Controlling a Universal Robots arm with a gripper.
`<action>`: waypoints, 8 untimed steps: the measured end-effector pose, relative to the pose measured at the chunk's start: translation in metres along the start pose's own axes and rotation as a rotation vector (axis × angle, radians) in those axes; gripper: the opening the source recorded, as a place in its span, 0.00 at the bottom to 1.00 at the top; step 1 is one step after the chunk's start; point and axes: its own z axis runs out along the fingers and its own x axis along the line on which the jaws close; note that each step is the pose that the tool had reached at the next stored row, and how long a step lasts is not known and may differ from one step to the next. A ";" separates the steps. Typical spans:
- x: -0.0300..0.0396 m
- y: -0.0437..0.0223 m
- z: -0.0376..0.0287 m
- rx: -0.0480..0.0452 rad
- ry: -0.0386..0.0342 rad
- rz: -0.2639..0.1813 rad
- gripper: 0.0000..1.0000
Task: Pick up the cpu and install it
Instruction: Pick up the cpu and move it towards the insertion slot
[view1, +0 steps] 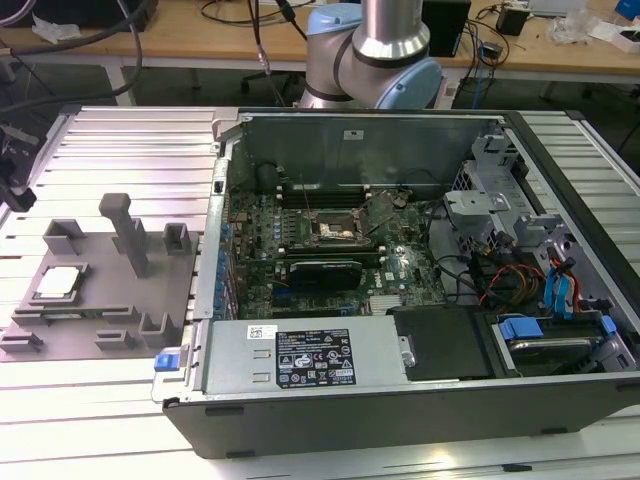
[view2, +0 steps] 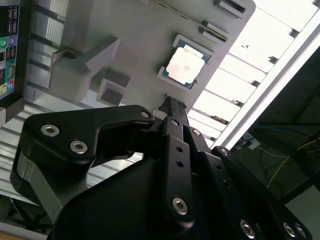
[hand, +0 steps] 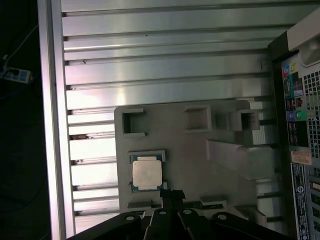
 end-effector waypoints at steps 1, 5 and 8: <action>0.0014 -0.0001 0.0006 -0.0001 0.0000 0.000 0.11; 0.0064 -0.0006 0.0024 0.0000 0.0000 0.000 0.11; 0.0109 -0.0010 0.0047 0.0000 0.0000 0.000 0.11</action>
